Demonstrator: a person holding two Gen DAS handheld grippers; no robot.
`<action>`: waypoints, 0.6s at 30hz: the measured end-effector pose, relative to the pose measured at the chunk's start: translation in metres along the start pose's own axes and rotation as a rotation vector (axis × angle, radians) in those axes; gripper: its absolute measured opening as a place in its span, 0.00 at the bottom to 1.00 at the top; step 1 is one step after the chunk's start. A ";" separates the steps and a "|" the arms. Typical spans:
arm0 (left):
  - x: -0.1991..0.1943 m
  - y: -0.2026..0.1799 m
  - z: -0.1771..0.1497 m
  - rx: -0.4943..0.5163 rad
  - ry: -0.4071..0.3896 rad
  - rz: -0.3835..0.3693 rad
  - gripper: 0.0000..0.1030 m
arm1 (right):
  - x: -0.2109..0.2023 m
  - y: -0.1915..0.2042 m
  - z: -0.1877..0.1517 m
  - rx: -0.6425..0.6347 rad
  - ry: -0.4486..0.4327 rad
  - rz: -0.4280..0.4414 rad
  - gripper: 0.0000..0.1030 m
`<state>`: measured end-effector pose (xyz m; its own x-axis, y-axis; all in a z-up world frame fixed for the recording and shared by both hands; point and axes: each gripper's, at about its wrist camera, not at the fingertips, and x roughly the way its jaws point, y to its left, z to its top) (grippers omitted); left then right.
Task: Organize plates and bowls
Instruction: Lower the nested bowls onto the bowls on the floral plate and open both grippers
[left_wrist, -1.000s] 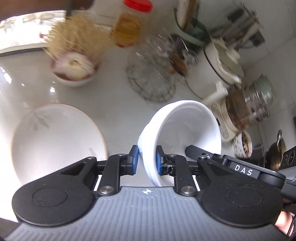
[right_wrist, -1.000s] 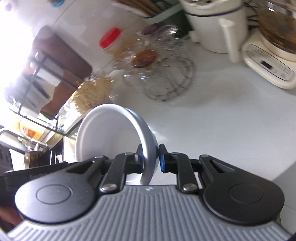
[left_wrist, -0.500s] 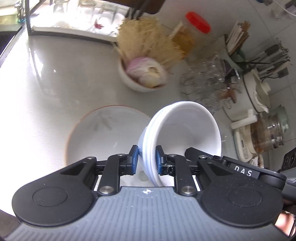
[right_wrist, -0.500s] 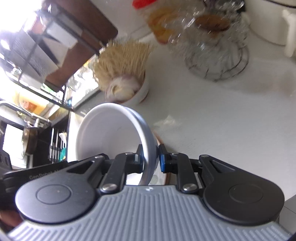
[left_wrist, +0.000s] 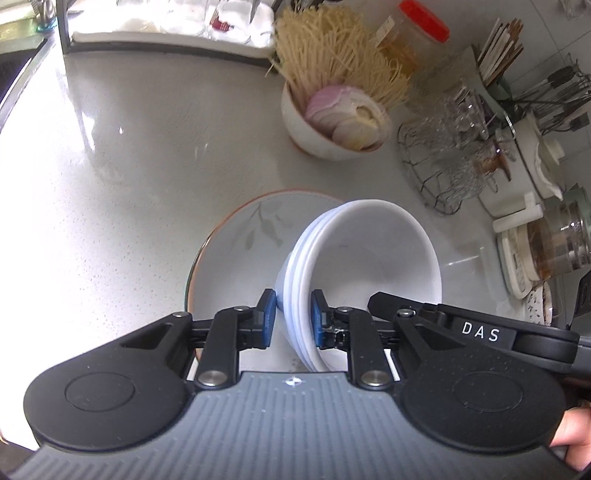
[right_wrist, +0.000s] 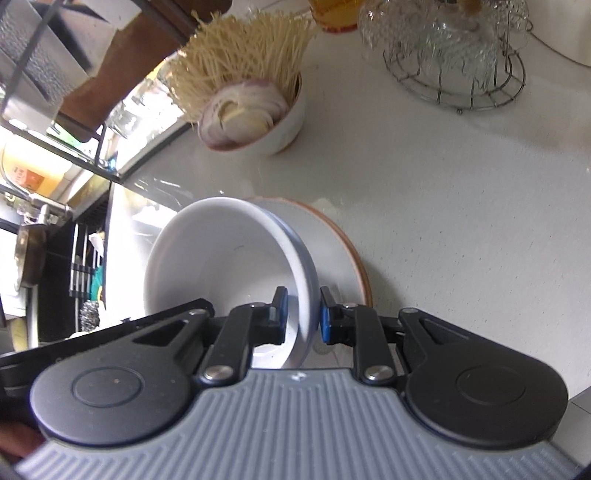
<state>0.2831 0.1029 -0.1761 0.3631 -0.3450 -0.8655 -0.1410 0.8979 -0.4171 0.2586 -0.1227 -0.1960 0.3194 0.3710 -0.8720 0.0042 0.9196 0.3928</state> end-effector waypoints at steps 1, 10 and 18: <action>0.001 0.001 -0.001 -0.001 0.003 0.000 0.21 | 0.001 0.000 -0.001 0.001 0.003 -0.003 0.20; 0.009 0.000 -0.002 0.026 0.003 0.017 0.21 | 0.009 -0.003 -0.001 0.002 0.005 -0.025 0.21; 0.009 0.003 -0.001 0.027 0.001 0.018 0.45 | 0.009 -0.001 -0.002 0.010 -0.017 -0.045 0.21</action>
<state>0.2846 0.1025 -0.1856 0.3601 -0.3288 -0.8730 -0.1229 0.9109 -0.3938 0.2600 -0.1202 -0.2050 0.3350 0.3267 -0.8838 0.0280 0.9341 0.3560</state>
